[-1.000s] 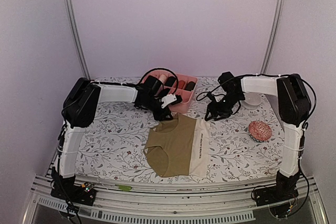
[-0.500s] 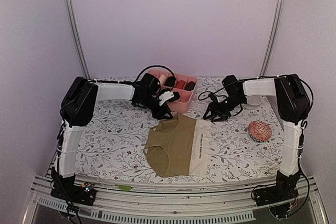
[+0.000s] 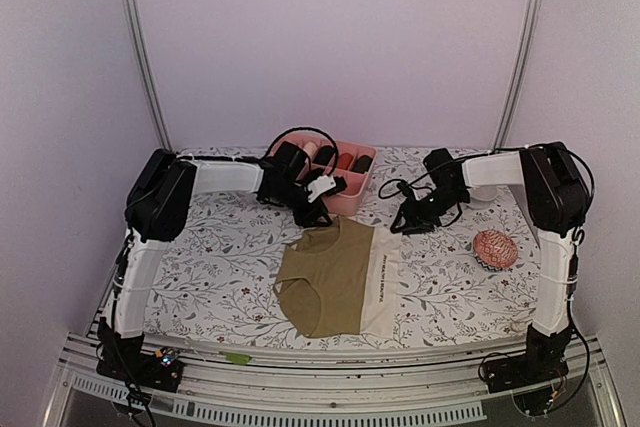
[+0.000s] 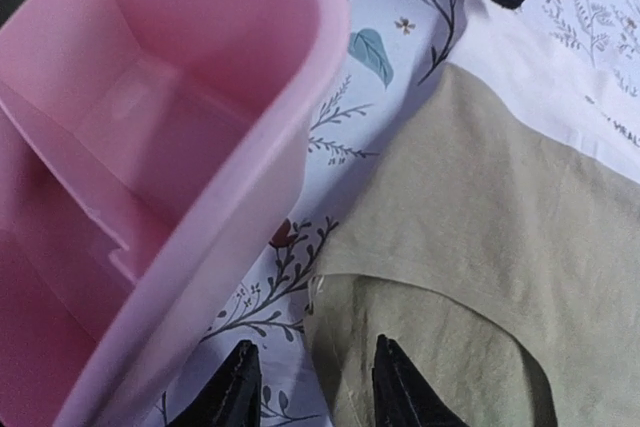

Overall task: Roll the underwear
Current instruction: Pick up the underwear from the center of the board.

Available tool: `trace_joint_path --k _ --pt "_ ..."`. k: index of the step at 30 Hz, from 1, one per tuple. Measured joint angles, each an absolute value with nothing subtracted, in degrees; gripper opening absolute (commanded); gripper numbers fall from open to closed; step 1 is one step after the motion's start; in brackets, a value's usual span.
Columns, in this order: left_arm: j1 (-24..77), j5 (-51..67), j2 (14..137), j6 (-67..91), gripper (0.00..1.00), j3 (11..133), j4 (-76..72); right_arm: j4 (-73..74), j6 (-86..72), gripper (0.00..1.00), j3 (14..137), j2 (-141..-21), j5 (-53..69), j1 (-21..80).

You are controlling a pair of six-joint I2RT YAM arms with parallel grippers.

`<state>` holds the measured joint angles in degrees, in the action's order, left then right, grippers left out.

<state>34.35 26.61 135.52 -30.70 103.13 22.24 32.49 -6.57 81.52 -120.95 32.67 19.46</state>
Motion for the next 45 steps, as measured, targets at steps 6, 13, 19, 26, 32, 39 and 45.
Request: trace_joint_path --k 6,13,19,26,32,39,45 --pt "35.3 22.6 134.6 -32.0 0.41 97.0 16.5 29.5 -5.1 0.30 79.8 -120.9 33.8 19.5" --pt "35.9 20.8 133.5 -33.1 0.29 95.0 14.4 27.8 -3.8 0.23 78.7 -120.9 34.5 19.5" --pt "36.0 21.8 133.6 -34.2 0.11 95.0 15.0 27.5 -3.0 0.02 78.5 -121.0 34.2 19.5" --pt "36.1 23.2 134.6 -35.4 0.00 97.8 18.4 28.0 -3.0 0.00 78.6 -121.0 33.7 19.6" --pt "35.9 24.4 134.5 -33.3 0.00 97.8 18.3 28.0 -3.4 0.00 78.6 -120.9 33.7 19.6" --pt "35.5 26.3 131.4 -30.9 0.00 97.8 17.3 28.3 -3.8 0.00 78.6 -117.7 33.8 19.6" --pt "35.4 28.3 126.6 -30.4 0.00 96.7 15.1 28.3 -3.8 0.00 78.8 -113.2 34.6 19.6"
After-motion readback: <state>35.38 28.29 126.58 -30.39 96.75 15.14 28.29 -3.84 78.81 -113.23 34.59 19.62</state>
